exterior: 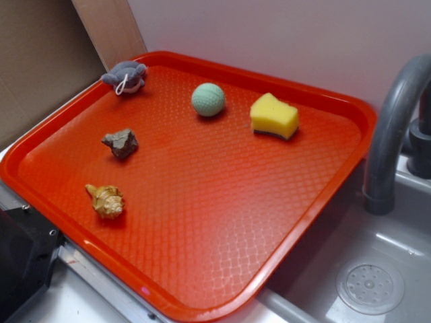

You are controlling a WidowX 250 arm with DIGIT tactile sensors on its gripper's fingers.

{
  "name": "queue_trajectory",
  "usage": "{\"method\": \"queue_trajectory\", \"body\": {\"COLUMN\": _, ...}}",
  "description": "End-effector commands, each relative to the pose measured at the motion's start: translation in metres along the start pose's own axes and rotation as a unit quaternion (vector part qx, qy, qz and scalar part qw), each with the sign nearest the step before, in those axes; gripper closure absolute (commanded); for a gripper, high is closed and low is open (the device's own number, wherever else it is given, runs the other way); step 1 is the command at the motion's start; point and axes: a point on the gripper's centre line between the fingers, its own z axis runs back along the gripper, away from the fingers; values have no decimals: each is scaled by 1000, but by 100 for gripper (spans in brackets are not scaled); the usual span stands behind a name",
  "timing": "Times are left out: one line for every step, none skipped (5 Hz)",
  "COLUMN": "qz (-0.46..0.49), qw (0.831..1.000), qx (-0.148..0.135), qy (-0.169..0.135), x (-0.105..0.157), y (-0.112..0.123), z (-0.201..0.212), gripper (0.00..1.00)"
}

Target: Grab the green ball.

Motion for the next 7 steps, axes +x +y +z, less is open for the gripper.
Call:
{"method": "queue_trajectory", "body": {"qz": 0, "qw": 1000, "qx": 0, "qy": 0, "x": 0, "y": 0, "z": 0, "gripper": 0}}
{"method": "queue_trajectory", "body": {"qz": -52, "qw": 994, "qx": 85, "qy": -43, "x": 43, "y": -19, "z": -56, "gripper": 0}}
{"method": "queue_trajectory", "body": {"qz": -85, "qw": 992, "qx": 72, "qy": -63, "x": 88, "y": -28, "z": -101, "gripper": 0}}
{"method": "queue_trajectory", "body": {"qz": -163, "qw": 980, "qx": 27, "qy": -115, "x": 132, "y": -41, "z": -147, "gripper": 0}}
{"method": "queue_trajectory", "body": {"qz": -242, "qw": 961, "qx": -8, "qy": -136, "x": 175, "y": -45, "z": -191, "gripper": 0}}
{"method": "queue_trajectory", "body": {"qz": -269, "qw": 952, "qx": 42, "qy": -139, "x": 184, "y": -44, "z": -221, "gripper": 0}}
{"method": "queue_trajectory", "body": {"qz": -251, "qw": 960, "qx": 58, "qy": -106, "x": 186, "y": -23, "z": -235, "gripper": 0}}
